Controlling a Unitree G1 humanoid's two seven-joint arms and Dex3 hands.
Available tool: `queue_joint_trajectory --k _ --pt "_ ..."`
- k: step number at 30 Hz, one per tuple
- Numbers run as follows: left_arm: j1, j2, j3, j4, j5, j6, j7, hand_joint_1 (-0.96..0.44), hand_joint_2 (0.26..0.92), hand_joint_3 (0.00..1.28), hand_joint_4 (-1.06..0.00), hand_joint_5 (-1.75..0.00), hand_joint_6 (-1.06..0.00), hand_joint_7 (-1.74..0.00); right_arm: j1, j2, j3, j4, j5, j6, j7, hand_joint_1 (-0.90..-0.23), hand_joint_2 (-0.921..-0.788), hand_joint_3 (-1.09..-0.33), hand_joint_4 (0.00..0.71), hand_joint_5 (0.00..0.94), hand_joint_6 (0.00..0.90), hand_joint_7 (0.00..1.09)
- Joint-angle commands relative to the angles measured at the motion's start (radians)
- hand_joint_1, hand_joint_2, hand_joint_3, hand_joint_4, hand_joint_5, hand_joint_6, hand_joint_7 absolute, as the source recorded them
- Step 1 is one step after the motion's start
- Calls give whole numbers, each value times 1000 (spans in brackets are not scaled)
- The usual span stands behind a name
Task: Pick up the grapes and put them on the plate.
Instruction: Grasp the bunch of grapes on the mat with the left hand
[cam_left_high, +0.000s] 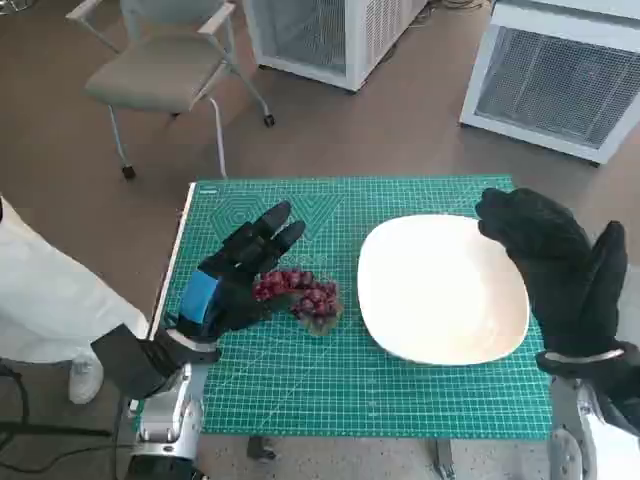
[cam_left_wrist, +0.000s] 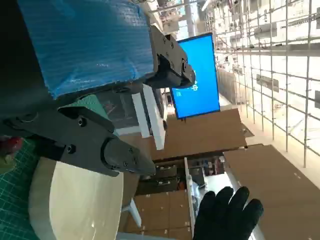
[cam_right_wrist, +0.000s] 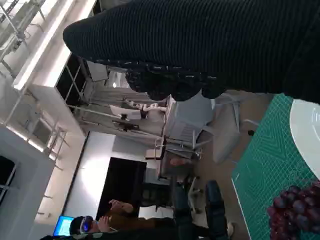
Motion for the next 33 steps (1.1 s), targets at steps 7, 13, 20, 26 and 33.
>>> queue_joint_trajectory --k 7,13,20,26,33 --pt "-4 7 -6 4 11 -11 -1 -343 921 20 -433 0 -457 -1 11 3 2 0 2 5 2 -325 -921 -587 395 862 263 1003" --pt "-1 7 -7 3 12 -12 -1 -341 921 20 -432 0 -457 -1 11 2 0 1 5 5 4 -325 -921 -588 395 863 262 1004" --pt "4 5 -10 -2 14 -9 1 -339 921 21 -429 0 -458 -1 16 4 1 -1 5 3 4 -321 -921 -590 394 865 261 1005" --pt "8 7 -11 -8 16 -6 3 -337 921 25 -426 0 -458 -1 19 6 3 -2 4 2 3 -318 -921 -592 392 867 260 1007" --pt "9 11 -9 -12 14 2 4 -335 921 31 -423 0 -458 -1 19 9 6 2 4 1 5 -319 -921 -594 391 871 259 1010"
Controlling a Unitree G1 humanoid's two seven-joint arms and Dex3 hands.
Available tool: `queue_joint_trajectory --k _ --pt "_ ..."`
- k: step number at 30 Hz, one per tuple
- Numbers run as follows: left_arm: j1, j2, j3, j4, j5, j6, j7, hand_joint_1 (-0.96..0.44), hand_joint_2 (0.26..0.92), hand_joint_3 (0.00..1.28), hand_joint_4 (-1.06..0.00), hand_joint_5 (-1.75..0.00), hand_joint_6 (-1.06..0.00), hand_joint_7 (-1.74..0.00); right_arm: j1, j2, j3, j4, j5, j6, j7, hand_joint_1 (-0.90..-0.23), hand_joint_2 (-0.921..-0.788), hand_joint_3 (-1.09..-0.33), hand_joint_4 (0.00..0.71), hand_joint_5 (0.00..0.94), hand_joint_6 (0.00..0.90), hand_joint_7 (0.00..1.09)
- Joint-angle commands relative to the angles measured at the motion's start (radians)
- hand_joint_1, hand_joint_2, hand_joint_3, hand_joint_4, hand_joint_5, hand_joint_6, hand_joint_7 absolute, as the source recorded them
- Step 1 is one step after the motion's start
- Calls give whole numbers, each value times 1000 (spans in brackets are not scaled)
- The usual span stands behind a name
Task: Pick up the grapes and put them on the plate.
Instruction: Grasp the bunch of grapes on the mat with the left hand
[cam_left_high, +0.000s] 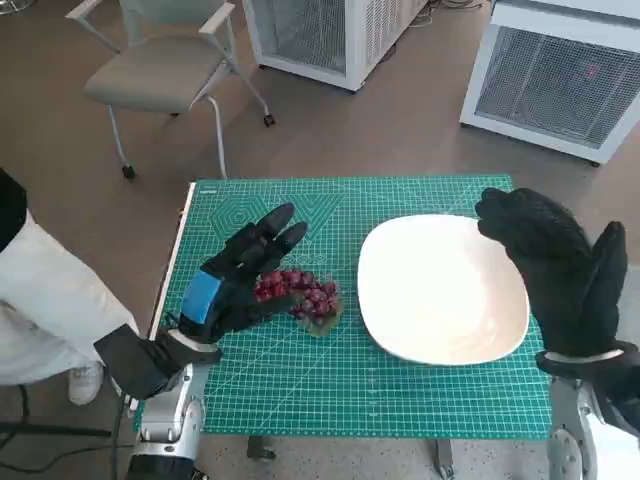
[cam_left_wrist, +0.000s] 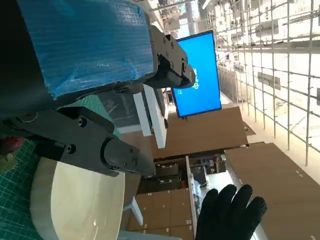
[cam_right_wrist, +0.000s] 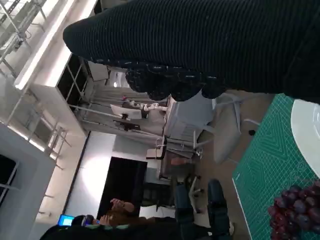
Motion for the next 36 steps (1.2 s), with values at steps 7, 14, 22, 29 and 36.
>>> queue_joint_trajectory --k 7,14,22,29,36 --pt "14 21 -1 -35 11 8 5 -334 921 32 -422 0 -460 -1 24 8 7 1 3 7 5 -323 -921 -593 388 878 257 1016" --pt "6 49 -1 -46 25 -4 3 -329 921 31 -392 0 -451 0 28 10 10 -2 2 6 4 -326 -921 -592 383 885 254 1020" --pt "30 187 -92 -96 523 -106 208 -300 876 11 -173 1 -249 1 30 7 7 -3 6 10 6 -327 -921 -592 379 892 252 1024" --pt "62 264 -172 -355 876 229 166 -184 766 2 -14 1 -103 -11 31 6 6 -2 7 8 8 -327 -921 -592 377 898 251 1026" --pt "60 225 -205 -433 920 388 112 -68 735 0 0 1 -149 -29 33 8 7 -3 6 7 7 -325 -921 -593 374 903 251 1027"
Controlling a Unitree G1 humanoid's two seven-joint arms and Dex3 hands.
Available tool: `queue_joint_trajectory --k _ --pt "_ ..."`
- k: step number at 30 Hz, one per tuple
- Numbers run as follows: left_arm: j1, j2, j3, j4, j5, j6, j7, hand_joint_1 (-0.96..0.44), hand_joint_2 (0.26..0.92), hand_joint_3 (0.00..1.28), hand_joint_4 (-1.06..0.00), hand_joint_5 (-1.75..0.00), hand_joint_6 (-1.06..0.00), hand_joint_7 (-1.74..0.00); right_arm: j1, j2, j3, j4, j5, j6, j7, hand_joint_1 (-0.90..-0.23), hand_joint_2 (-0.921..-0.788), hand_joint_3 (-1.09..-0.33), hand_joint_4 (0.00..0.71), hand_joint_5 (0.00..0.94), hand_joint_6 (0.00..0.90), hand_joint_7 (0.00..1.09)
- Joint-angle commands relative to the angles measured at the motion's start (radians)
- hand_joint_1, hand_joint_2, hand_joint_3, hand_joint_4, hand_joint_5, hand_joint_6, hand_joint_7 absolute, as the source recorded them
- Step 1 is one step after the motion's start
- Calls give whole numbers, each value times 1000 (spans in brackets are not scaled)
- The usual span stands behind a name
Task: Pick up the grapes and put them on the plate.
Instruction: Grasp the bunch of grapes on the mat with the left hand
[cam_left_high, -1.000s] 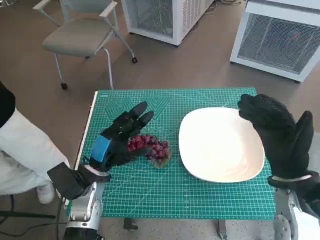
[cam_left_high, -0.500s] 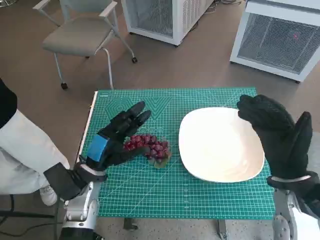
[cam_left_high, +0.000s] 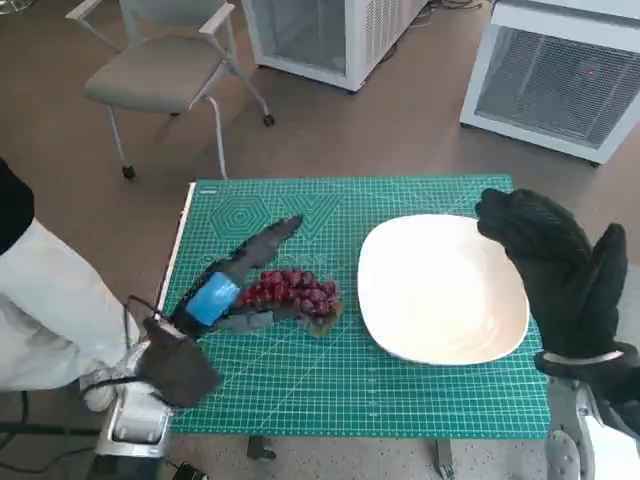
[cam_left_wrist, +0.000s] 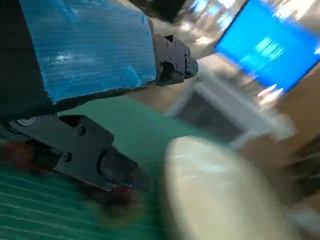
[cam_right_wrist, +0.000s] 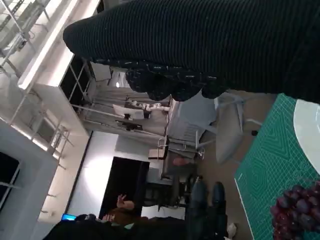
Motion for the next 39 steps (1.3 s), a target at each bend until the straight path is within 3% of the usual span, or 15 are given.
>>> queue_joint_trajectory --k 1,8,17,26,39 --pt "28 21 -79 -176 166 195 -45 -60 734 0 0 1 -152 -29 30 4 6 -1 6 16 7 -325 -921 -593 374 903 251 1027" --pt "13 14 -127 -231 189 331 -103 -15 736 2 -6 -2 -168 -23 34 2 1 -5 11 21 7 -320 -921 -596 372 906 250 1027" --pt "-30 15 -200 -193 245 405 -88 26 739 2 -31 -7 -187 -15 34 0 -4 -2 10 19 8 -319 -921 -597 370 908 250 1027" --pt "-127 3 -283 -13 301 423 -41 56 742 3 -45 -5 -203 -11 33 1 -4 1 4 15 4 -320 -921 -596 368 910 253 1030" --pt "-324 -60 -394 390 331 422 41 49 743 2 -54 -2 -208 -4 33 2 -3 9 -2 13 3 -319 -921 -597 366 912 253 1031"
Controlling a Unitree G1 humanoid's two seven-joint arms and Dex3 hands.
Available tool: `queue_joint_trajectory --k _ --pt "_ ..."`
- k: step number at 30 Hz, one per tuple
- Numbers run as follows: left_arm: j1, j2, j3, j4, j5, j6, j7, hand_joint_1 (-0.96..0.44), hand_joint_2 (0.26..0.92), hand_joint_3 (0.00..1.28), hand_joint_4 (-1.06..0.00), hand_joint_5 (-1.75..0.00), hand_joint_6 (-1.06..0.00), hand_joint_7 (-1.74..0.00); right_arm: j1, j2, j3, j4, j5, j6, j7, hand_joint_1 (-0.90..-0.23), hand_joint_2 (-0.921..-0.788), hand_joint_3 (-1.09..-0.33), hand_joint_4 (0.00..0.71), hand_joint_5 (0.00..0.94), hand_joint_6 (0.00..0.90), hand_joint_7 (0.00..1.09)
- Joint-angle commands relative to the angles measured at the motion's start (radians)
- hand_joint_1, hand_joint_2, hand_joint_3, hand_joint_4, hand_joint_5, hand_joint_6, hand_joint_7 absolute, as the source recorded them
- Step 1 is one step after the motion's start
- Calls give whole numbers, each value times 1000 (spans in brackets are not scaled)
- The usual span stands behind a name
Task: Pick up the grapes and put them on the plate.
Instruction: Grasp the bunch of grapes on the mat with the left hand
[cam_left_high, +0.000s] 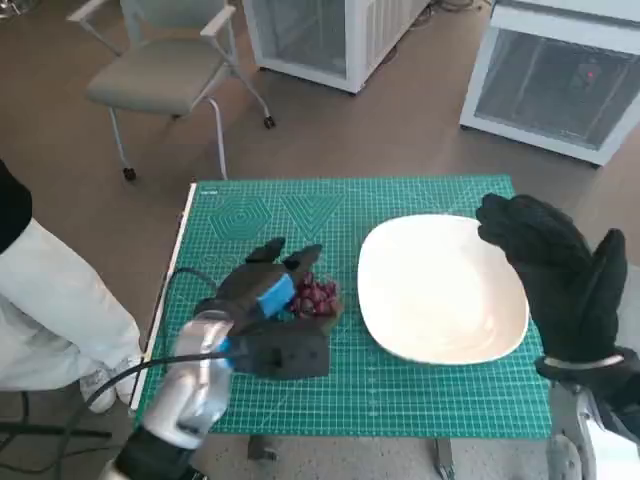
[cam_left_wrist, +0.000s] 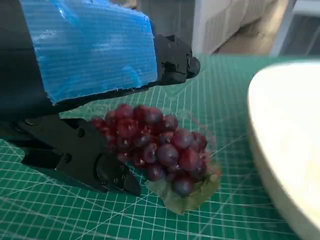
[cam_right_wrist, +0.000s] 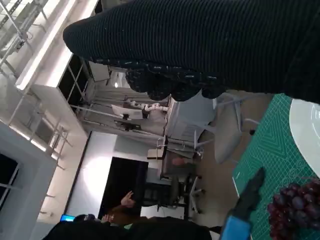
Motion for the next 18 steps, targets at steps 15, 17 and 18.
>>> queue_joint_trajectory --k 15,17,18 --pt "-295 -127 -125 594 -18 -37 70 58 770 13 -50 0 -207 -1 30 -2 -1 1 3 15 0 -320 -921 -599 363 916 252 1033" --pt "-310 -131 -134 621 -20 -43 67 72 783 19 -50 0 -206 0 31 -3 -3 0 4 17 1 -320 -921 -600 363 916 252 1034" --pt "-316 -133 -138 633 -21 -46 65 84 792 23 -51 -1 -206 0 31 -4 -4 0 5 18 1 -320 -921 -600 363 917 252 1034"
